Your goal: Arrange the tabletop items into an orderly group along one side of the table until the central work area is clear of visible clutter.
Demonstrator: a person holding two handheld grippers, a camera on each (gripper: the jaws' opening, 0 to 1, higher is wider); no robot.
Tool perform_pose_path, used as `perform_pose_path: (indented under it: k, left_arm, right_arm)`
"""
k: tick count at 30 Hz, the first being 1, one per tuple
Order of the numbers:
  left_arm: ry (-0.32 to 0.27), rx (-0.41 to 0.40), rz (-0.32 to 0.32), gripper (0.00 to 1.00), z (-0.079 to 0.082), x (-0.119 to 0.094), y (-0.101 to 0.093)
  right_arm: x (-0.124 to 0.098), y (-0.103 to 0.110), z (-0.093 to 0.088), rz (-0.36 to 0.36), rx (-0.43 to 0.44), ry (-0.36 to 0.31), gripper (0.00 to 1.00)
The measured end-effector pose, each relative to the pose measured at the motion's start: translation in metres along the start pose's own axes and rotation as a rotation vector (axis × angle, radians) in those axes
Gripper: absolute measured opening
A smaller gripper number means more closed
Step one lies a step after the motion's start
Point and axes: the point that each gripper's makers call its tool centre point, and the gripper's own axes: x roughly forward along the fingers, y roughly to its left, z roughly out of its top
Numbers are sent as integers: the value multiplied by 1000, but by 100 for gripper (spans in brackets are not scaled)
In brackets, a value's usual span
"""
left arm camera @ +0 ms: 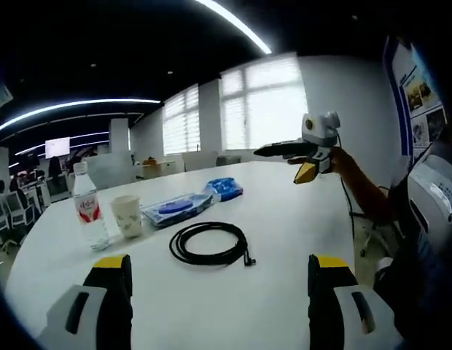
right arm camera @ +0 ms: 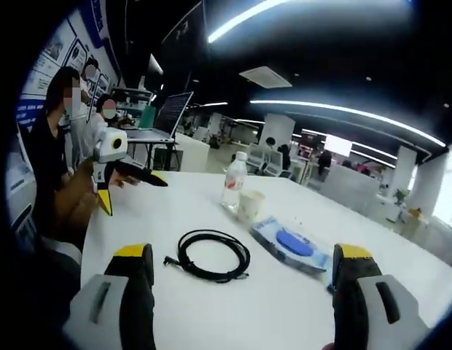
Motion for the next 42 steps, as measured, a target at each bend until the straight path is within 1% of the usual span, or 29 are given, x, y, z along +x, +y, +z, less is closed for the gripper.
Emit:
perform_pose_path:
  k: [6, 11, 16, 18, 21, 22, 23, 31, 33, 37, 42]
  left_arm:
    - [3, -5, -1, 100, -1, 5, 0]
    - [23, 6, 4, 100, -5, 8, 0]
    - [26, -1, 10, 100, -6, 12, 2]
    - [32, 1, 19, 100, -7, 16, 4]
    - [42, 11, 33, 100, -9, 20, 6]
    - [48, 16, 36, 100, -10, 21, 7]
    - [68, 27, 40, 100, -13, 25, 7]
    - [69, 2, 11, 94, -15, 40, 4]
    - [62, -3, 6, 90, -13, 43, 5]
    - [58, -14, 10, 88, -11, 48, 8]
    - [98, 7, -7, 87, -15, 54, 10]
  right_arm:
    - [-13, 0, -11, -22, 14, 10, 100]
    - [-17, 3, -19, -27, 24, 16, 100]
    - [-16, 6, -26, -31, 21, 25, 97]
    - [-14, 7, -27, -25, 19, 27, 95]
    - [-10, 12, -31, 2, 17, 39, 87]
    - [-9, 14, -32, 12, 12, 44, 87]
    - [-5, 17, -36, 26, 11, 62, 86]
    - [14, 22, -40, 65, 9, 75, 74]
    - [18, 25, -42, 80, 10, 87, 74]
    - [25, 29, -45, 98, 3, 101, 72]
    - [33, 32, -50, 126, 4, 118, 71]
